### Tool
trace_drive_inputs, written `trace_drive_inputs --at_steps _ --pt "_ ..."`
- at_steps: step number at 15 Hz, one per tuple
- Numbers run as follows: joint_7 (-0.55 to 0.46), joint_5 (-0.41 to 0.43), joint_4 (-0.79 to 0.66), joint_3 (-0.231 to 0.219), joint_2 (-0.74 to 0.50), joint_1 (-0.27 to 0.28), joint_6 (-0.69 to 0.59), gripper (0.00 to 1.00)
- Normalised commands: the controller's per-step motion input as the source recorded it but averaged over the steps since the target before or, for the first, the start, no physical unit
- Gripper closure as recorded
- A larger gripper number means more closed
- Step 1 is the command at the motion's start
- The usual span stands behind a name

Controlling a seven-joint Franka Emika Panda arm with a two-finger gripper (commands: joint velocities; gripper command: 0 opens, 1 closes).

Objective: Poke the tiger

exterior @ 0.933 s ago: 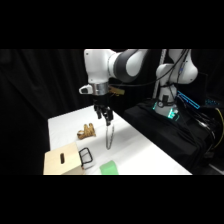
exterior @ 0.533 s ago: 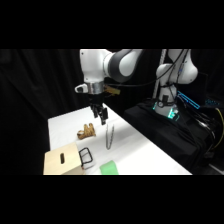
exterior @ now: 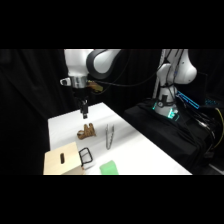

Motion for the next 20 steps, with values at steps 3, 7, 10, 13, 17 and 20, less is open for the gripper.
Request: trace_drive_inputs --at_steps 3,7,10,13,17,20 --pt "0.01 0.059 0.45 0.002 0.33 -0.098 -0.15 0.67" --pt "-0.01 0.093 0.35 0.03 0.3 -0.094 -0.09 0.94" --pt "-0.04 0.112 0.22 0.053 0.25 -0.105 -0.04 0.99" --pt "-0.05 0.11 0.13 0.074 0.24 -0.094 0.02 0.94" --pt "-0.05 0.096 0.14 0.092 0.27 -0.072 0.07 0.93" --pt "-0.07 0.129 0.24 0.12 0.34 -0.113 0.13 0.95"
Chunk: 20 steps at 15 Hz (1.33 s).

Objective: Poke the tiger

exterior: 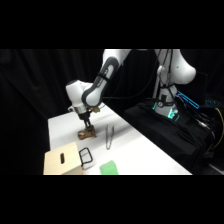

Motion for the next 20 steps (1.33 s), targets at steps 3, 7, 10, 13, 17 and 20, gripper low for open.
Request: trace_drive_inputs --at_steps 3,7,10,13,17,20 --pt "-0.09 0.121 0.27 0.123 0.31 -0.136 0.1 0.93" --pt "-0.03 0.044 0.06 0.046 -0.03 -0.075 -0.02 0.95" --pt "0.04 -0.052 -0.25 -0.03 -0.52 0.014 -0.18 0.97" --pt "0.06 -0.069 -0.32 -0.031 -0.65 0.065 -0.24 0.95" --pt "0.1 -0.112 -0.31 -0.03 -0.56 0.146 -0.27 0.61" --pt "0.08 -0.116 -0.32 -0.004 -0.46 0.16 -0.18 0.37"
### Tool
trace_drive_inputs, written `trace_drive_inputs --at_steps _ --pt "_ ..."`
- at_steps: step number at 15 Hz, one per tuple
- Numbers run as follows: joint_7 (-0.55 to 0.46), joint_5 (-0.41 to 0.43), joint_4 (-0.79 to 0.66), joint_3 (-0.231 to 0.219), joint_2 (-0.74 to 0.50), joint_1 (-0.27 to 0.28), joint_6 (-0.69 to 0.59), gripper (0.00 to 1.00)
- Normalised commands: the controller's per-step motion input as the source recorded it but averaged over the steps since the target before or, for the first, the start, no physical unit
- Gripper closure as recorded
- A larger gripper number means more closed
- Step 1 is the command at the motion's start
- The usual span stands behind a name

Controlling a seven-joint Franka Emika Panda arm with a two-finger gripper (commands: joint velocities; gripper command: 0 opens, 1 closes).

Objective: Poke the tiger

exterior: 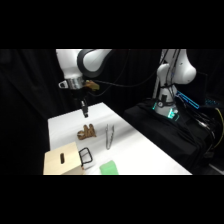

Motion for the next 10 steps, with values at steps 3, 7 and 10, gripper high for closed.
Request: trace_drive_inputs --at_steps 3,7,10 --pt "0.06 -0.099 -0.35 0.021 -0.43 0.143 -0.06 0.12" --pt "0.06 -0.11 -0.38 0.031 -0.43 0.113 0.05 0.0" --pt "0.17 -0.136 -0.41 0.021 -0.42 0.092 0.13 0.0"
